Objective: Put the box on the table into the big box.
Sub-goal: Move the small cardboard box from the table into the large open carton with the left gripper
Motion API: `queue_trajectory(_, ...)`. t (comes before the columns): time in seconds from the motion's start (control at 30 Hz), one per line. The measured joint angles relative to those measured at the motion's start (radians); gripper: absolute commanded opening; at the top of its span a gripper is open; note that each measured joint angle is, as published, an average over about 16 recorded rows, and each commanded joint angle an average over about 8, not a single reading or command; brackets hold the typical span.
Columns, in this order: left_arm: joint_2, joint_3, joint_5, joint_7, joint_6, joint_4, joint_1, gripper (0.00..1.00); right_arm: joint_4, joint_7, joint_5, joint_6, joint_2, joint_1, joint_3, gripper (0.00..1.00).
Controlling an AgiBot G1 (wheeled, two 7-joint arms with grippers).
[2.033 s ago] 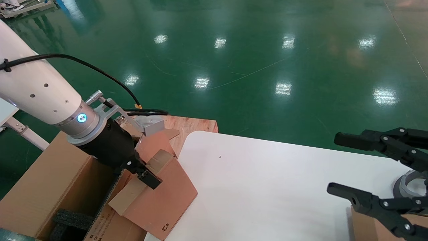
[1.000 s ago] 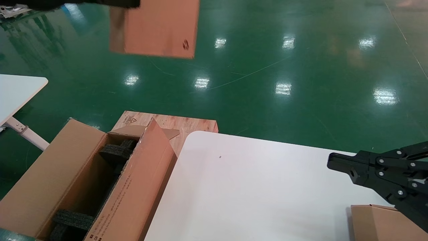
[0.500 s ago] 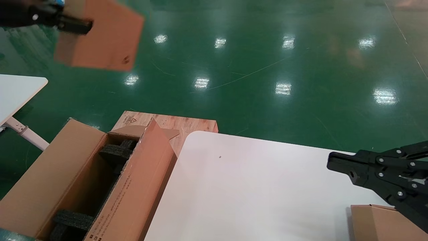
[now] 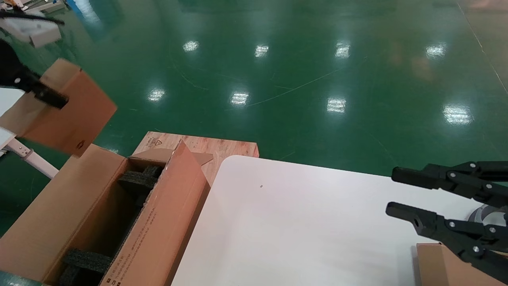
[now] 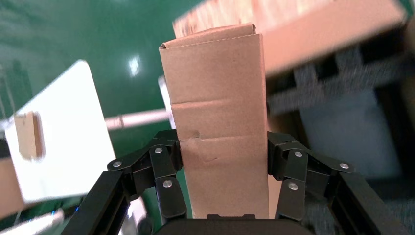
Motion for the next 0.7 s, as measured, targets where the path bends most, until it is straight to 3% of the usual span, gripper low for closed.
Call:
queue_trajectory(0.37, 0.089, 0.199, -0.070, 0.044, 0.059, 0.180, -0.007, 0.00, 0.000, 0.000, 0.000, 0.000, 0.000, 0.000, 0.000, 1.00)
queue_trajectory(0.7, 0.141, 0.352, -0.213, 0.035, 0.085, 0.286, -0.005, 0.00, 0.000, 0.000, 0.000, 0.000, 0.000, 0.000, 0.000, 1.00)
